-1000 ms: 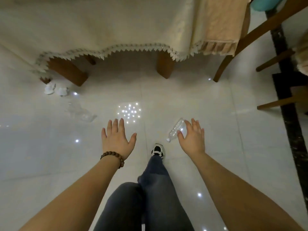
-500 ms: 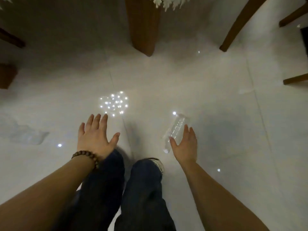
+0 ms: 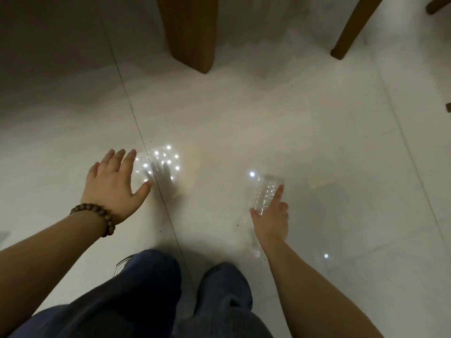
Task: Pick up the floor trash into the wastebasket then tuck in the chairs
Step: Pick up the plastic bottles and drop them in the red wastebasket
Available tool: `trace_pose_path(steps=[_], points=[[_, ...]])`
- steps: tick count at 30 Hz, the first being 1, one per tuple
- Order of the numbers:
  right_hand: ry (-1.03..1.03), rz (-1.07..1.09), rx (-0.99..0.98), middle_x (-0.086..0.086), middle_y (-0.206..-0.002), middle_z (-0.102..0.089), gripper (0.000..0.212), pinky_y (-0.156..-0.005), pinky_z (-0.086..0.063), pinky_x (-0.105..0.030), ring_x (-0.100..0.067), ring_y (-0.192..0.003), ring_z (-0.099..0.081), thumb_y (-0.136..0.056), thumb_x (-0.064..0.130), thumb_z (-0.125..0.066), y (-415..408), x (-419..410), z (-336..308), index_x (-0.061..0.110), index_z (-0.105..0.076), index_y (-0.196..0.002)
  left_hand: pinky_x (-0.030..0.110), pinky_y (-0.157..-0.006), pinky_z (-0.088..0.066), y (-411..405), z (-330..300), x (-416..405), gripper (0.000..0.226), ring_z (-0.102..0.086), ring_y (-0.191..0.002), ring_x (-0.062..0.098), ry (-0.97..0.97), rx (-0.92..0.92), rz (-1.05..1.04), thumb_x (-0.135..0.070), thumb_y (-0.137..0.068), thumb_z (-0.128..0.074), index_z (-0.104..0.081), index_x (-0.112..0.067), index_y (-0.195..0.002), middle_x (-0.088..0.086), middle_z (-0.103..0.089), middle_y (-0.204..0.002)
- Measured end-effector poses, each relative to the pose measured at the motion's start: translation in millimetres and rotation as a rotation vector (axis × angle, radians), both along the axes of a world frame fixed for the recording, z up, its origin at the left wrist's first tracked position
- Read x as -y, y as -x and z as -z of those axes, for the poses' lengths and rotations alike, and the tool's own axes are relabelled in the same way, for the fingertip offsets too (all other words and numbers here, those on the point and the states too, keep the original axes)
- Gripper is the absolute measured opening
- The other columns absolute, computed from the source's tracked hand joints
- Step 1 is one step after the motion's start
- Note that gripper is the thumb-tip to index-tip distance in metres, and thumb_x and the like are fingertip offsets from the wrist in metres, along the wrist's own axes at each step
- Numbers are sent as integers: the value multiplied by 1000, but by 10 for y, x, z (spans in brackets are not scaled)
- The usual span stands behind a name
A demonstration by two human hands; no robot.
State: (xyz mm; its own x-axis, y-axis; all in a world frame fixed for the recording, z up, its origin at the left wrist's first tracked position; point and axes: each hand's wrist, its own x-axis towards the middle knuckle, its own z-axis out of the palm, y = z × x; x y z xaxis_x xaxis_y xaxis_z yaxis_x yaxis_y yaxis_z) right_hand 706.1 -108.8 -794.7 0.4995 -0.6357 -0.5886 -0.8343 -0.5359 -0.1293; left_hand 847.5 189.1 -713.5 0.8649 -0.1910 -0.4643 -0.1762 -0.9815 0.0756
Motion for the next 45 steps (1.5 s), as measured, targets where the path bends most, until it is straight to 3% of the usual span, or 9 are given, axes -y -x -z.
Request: trace_pose_path(steps=[7,12,17,25,34,45], points=[[-36,-208,162,-9,-144,-33,97,-98,-43,-43,-30,-126,-40,-84,44,-62,-187,-99,-882,34,12,-146,50,-114,-18,153,-706,-85,86,-18,-143,31,30,3,-146,-66,-80,-23,-21,-13,-148,14,-28,-153],[-72,-331,251,-8,-143,-36,97,-95,-46,-43,-29,-124,-43,-82,44,-64,-374,-326,-2189,35,7,-147,49,-115,-17,447,-1894,-295,83,-18,-143,29,51,-3,-324,-64,-83,-24,-21,-13,-148,13,-27,-153],[-158,-505,342,-8,-138,-40,94,-92,-45,-41,-28,-118,-45,-82,40,-65,-595,-722,-3637,33,1,-148,49,-116,-16,759,-3245,-654,76,-17,-144,29,45,41,-515,-58,-89,-37,-20,-15,-149,12,-25,-154],[-198,-881,359,-6,-136,-42,95,-85,-47,-36,-25,-114,-47,-81,42,-65,-902,-1620,-5166,34,3,-147,47,-117,-15,1391,-4702,-1347,76,-14,-144,27,41,127,-817,-58,-90,-38,-16,-16,-149,10,-22,-156],[-235,-1091,388,-6,-129,-44,96,-76,-45,-34,-24,-108,-46,-81,42,-64,-955,-3065,-5635,35,6,-147,44,-118,-12,1794,-5094,-2505,78,-9,-145,25,51,132,-1000,-59,-90,-37,-12,-16,-150,8,-16,-157],[-242,-1139,298,-6,-135,-41,95,-80,-45,-35,-27,-114,-46,-82,41,-63,-1030,-5286,-5323,35,5,-148,45,-117,-13,1625,-4660,-4543,78,-8,-145,26,104,69,-966,-58,-89,-40,-11,-17,-150,9,-14,-158]])
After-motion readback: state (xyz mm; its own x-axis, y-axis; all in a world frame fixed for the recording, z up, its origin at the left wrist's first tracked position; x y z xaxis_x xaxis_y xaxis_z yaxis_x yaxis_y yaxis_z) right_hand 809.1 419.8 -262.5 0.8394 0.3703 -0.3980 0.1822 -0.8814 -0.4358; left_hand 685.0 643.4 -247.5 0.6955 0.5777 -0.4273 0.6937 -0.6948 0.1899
